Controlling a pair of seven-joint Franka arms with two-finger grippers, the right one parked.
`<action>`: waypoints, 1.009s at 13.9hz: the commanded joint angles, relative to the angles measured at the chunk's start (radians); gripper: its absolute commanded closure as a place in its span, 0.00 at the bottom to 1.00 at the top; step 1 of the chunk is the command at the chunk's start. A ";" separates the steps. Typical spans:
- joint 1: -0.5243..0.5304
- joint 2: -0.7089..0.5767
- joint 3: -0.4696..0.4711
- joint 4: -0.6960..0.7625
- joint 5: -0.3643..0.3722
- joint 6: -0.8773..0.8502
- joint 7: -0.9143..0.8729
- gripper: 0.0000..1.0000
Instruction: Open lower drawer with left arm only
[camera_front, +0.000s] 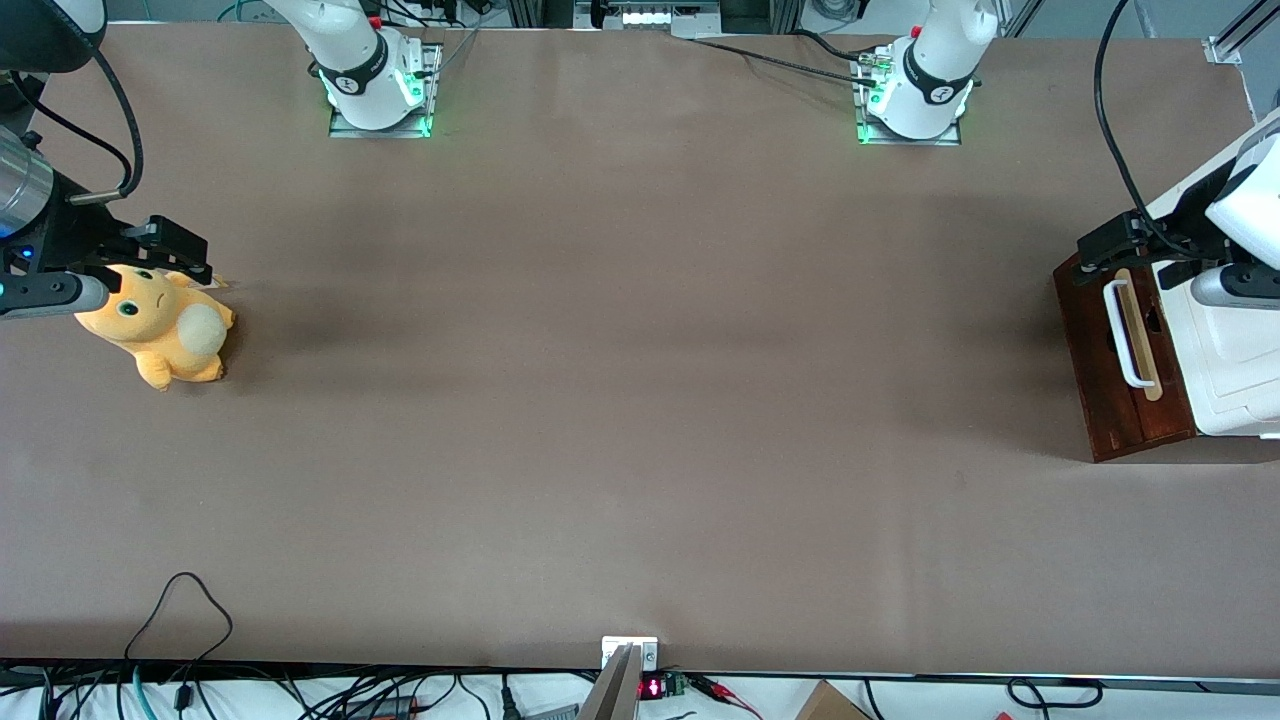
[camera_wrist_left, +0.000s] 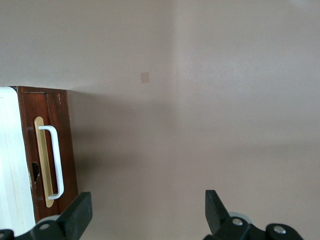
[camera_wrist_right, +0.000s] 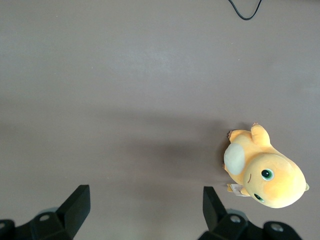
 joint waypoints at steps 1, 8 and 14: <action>-0.001 -0.007 0.002 0.007 -0.010 0.001 -0.006 0.00; -0.004 -0.006 -0.002 0.007 0.001 -0.006 -0.009 0.00; -0.006 0.005 -0.005 0.010 0.114 -0.122 -0.026 0.00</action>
